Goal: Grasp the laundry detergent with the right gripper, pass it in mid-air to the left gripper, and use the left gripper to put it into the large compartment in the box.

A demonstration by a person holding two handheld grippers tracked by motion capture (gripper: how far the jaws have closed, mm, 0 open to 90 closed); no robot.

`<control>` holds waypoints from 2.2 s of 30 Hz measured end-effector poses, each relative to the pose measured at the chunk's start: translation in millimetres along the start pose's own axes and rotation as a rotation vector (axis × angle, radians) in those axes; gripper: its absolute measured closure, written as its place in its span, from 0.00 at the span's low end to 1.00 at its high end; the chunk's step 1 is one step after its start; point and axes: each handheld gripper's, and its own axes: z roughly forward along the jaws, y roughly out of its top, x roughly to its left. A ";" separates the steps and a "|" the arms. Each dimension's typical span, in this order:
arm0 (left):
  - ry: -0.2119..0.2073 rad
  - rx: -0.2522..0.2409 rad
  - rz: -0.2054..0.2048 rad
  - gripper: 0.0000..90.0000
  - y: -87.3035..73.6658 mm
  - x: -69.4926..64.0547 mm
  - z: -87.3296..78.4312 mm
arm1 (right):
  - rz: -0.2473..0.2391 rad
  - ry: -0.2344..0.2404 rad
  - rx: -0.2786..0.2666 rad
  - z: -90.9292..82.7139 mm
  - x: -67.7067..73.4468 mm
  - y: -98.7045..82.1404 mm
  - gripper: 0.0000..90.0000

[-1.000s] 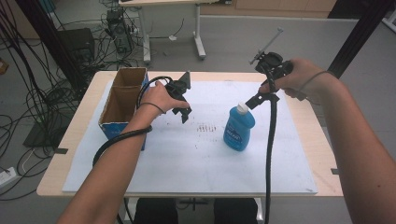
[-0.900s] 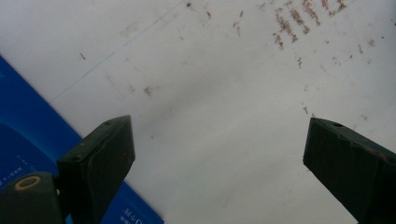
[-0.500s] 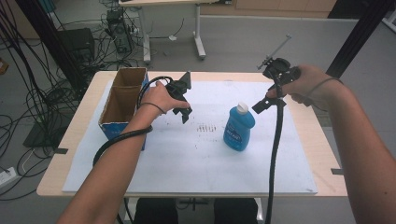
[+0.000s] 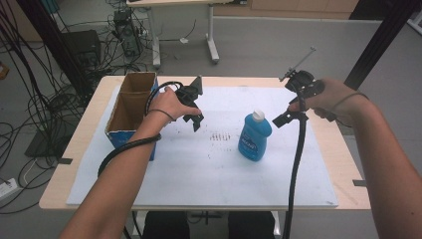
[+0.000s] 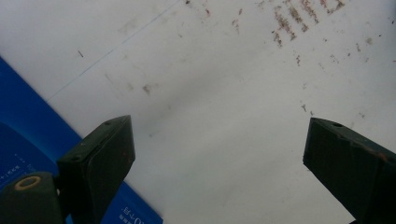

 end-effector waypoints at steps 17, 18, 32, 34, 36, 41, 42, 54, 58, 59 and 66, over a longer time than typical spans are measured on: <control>0.001 0.003 0.004 0.11 0.1 0.3 0.6 | 0.028 0.016 -0.005 9.8 -6.5 -22.0 0.07; -0.001 0.005 0.005 0.11 0.3 0.7 0.6 | 0.028 0.017 -0.005 10.5 -6.9 -23.1 0.07; -0.003 0.006 0.005 0.11 0.4 -0.8 3.6 | 0.046 0.035 0.001 25.3 -10.7 -39.2 0.07; -0.009 0.008 0.001 0.11 0.7 -0.7 4.5 | 0.055 0.038 0.001 27.8 -10.8 -41.6 0.07; -0.004 0.012 0.003 0.11 1.1 -1.2 5.1 | 0.055 0.038 0.002 30.5 -11.2 -44.2 0.07; -0.006 0.008 0.006 0.11 0.6 0.2 4.8 | 0.065 0.044 -0.002 36.5 -10.0 -48.8 0.07; -0.004 0.011 0.009 0.11 1.0 0.2 4.5 | 0.059 0.042 0.000 38.0 -9.8 -49.1 0.07; -0.007 -0.002 0.002 0.11 -3.9 2.2 5.7 | 0.063 0.048 0.002 52.8 -7.1 -57.4 0.07; -0.005 -0.004 0.006 0.11 -4.1 1.5 5.7 | 0.068 0.048 -0.001 57.1 -6.4 -60.8 0.07; -0.006 -0.004 0.006 0.11 -4.2 1.5 5.7 | 0.068 0.048 0.000 58.5 -6.3 -61.4 0.07; -0.006 -0.004 0.007 0.11 -5.2 0.4 6.3 | 0.065 0.045 -0.010 66.0 -4.5 -68.4 0.07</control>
